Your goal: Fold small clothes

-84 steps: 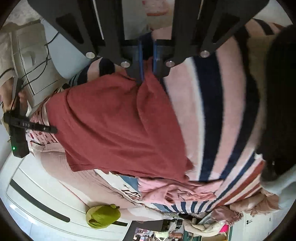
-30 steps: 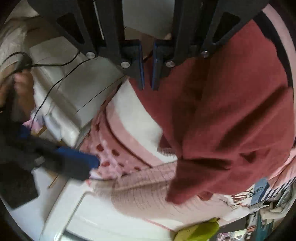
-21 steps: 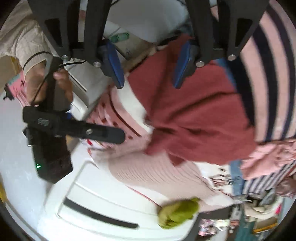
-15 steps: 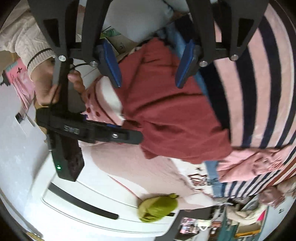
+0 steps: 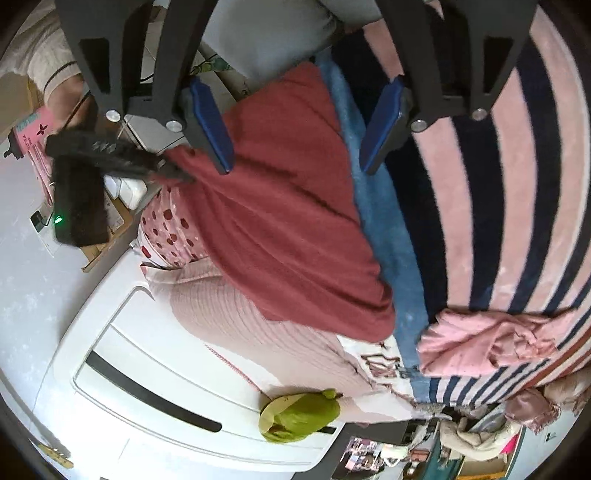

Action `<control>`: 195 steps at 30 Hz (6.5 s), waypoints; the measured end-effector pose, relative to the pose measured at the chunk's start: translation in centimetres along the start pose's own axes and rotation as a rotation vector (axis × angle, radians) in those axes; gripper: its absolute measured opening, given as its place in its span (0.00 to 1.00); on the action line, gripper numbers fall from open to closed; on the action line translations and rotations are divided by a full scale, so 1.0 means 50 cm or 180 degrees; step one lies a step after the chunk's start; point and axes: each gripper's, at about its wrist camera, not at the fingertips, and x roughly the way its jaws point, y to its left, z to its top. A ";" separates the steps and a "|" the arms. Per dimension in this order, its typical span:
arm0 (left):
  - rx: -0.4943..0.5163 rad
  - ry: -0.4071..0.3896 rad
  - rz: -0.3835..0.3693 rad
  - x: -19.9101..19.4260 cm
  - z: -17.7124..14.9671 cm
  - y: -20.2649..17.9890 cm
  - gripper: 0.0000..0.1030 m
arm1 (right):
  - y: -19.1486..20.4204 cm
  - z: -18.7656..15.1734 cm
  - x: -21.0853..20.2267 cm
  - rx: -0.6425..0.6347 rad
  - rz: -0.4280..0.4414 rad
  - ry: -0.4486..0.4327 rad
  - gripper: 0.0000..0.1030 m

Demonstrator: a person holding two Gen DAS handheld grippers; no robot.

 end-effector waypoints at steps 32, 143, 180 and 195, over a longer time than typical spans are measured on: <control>-0.0202 0.0066 -0.0074 -0.017 0.015 -0.008 0.22 | -0.079 0.236 0.147 0.0658 0.0685 0.0455 0.23; 0.0295 -0.2089 0.2159 -0.386 0.067 -0.218 0.99 | 0.412 0.104 -0.167 -0.1538 -0.0123 -0.1452 1.00; 0.0316 -0.2125 0.2245 -0.396 0.056 -0.214 0.99 | 0.399 0.107 -0.177 -0.1503 -0.0109 -0.1482 1.00; 0.0334 -0.2114 0.2270 -0.392 0.057 -0.207 0.99 | 0.394 0.108 -0.174 -0.1495 -0.0098 -0.1480 1.00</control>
